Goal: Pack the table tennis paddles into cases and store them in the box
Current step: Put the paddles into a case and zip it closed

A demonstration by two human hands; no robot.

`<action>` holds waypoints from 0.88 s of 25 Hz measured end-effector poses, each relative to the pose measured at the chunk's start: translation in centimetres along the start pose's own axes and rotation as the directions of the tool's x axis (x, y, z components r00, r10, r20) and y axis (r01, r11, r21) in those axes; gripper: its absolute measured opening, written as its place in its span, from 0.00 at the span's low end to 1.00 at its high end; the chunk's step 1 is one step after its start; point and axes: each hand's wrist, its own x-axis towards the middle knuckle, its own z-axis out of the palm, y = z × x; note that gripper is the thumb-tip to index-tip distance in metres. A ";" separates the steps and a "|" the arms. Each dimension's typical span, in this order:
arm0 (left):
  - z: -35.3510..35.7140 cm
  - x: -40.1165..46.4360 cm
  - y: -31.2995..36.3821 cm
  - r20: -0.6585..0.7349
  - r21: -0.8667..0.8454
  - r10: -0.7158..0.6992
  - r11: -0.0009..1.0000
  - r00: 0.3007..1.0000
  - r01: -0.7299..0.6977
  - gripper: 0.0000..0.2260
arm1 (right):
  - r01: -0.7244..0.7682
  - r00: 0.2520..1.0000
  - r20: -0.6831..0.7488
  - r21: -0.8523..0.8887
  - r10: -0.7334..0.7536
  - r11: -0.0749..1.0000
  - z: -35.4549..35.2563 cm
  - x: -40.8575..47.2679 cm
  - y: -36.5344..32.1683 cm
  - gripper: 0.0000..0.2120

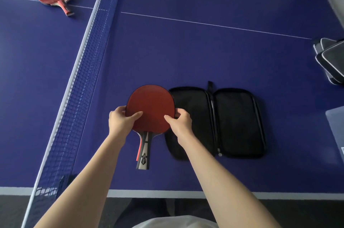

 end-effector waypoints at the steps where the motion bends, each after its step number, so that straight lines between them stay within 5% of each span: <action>1: 1.2 -0.7 0.6 0.011 0.013 0.007 1.000 1.000 -0.007 0.22 | 0.004 1.000 -0.012 0.017 -0.004 1.000 -1.5 0.2 0.2 0.17; 8: 12.8 -6.4 3.2 0.116 -0.022 0.038 0.999 0.992 -0.036 0.10 | 0.010 0.995 -0.096 0.004 -0.010 1.000 -14.1 3.1 3.0 0.16; 16: 26.3 -10.6 5.7 0.195 -0.015 0.030 0.999 0.980 -0.028 0.10 | -0.016 0.989 -0.145 -0.039 0.011 0.999 -27.2 7.9 7.0 0.15; 22: 30.2 -10.7 6.8 0.147 0.005 -0.004 1.000 0.989 0.003 0.09 | -0.024 0.990 -0.139 -0.100 0.010 0.995 -29.9 11.2 7.5 0.21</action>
